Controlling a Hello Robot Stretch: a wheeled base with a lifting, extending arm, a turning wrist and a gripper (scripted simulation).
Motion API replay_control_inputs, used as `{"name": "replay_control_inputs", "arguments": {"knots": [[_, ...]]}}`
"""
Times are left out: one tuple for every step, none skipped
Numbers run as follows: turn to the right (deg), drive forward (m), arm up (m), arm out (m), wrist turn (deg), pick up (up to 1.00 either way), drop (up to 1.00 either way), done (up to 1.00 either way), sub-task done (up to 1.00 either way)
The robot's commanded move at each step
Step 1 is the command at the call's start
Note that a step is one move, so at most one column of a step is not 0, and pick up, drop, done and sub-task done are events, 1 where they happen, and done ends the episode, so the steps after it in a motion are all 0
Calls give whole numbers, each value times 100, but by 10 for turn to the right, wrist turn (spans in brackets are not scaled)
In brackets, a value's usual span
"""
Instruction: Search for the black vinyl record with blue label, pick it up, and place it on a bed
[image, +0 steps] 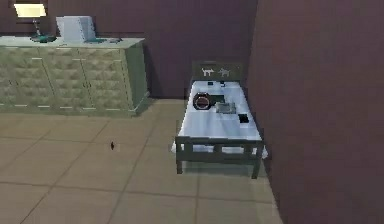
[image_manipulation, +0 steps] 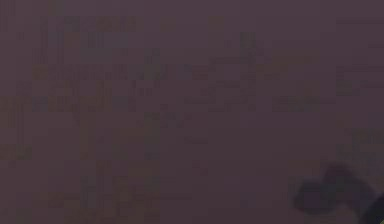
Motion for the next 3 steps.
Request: {"name": "replay_control_inputs", "arguments": {"knots": [[60, 0, 0, 0, 0, 0, 0, 0, 0], [0, 45, 0, 0, 0, 0, 0, 0, 0], [-450, 0, 0, 0, 0, 0, 0, 0, 0]]}}
